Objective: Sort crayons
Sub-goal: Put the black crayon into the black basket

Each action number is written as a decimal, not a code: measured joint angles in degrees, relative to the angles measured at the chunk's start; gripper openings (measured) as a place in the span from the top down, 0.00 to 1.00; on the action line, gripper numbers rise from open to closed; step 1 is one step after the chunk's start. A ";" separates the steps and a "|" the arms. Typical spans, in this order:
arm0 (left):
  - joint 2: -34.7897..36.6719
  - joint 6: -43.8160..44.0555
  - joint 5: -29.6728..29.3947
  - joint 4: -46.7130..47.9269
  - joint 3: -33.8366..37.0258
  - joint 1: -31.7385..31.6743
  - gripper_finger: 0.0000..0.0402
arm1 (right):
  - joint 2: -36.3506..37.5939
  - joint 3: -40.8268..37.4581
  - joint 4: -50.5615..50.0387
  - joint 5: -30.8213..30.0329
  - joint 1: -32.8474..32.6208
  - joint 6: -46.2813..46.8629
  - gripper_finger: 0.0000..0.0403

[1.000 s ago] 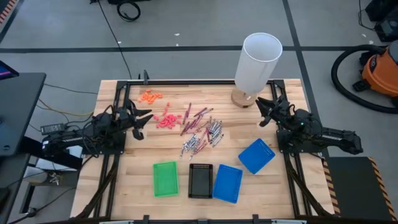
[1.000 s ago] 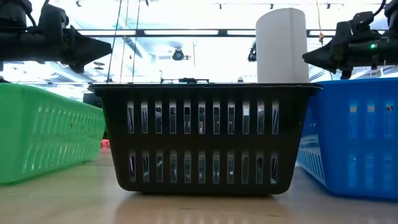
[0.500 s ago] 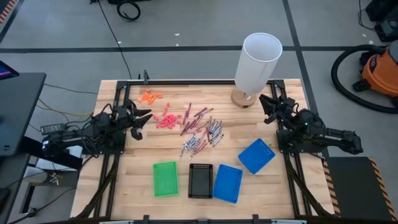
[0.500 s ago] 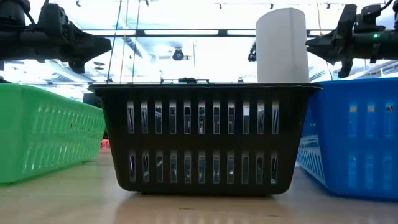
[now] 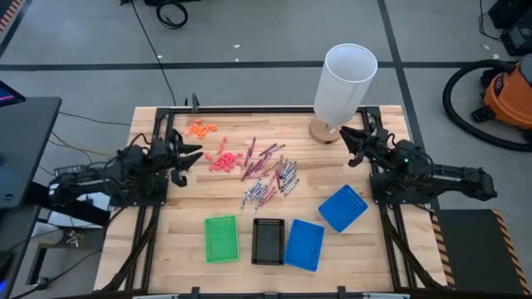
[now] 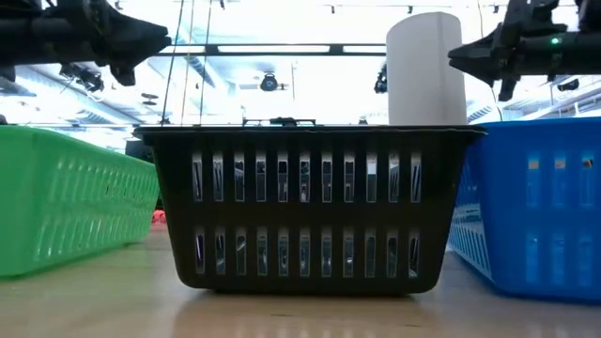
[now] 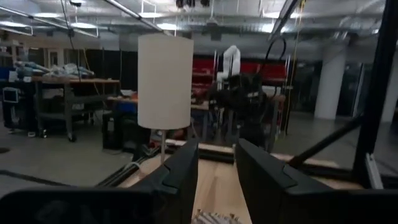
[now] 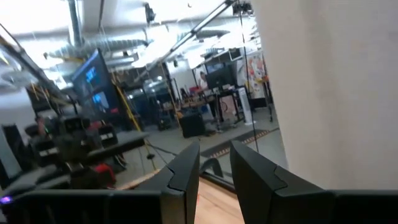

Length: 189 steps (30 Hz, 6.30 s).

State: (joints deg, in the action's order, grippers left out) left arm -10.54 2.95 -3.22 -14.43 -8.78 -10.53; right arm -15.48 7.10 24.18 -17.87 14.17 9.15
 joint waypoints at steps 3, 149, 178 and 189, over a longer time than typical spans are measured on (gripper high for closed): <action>-5.27 -1.12 -0.09 0.16 -1.50 -1.06 0.71 | -5.66 1.97 2.94 0.00 0.00 -2.56 0.76; -35.32 -0.02 -22.05 6.85 -7.64 28.26 0.71 | -89.95 71.97 -49.18 26.98 -28.90 -2.35 0.91; -43.15 -5.31 -23.46 1.81 -7.64 25.96 0.71 | -90.32 71.28 -44.21 15.87 -37.03 10.19 0.91; -43.13 -5.09 -23.48 1.53 -7.64 25.73 0.71 | -90.38 63.17 -38.09 12.83 -36.59 10.20 0.91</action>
State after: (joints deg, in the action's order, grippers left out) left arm -53.67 -2.13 -26.70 -12.90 -16.43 15.20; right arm -105.86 70.27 -13.91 -5.04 -22.41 19.35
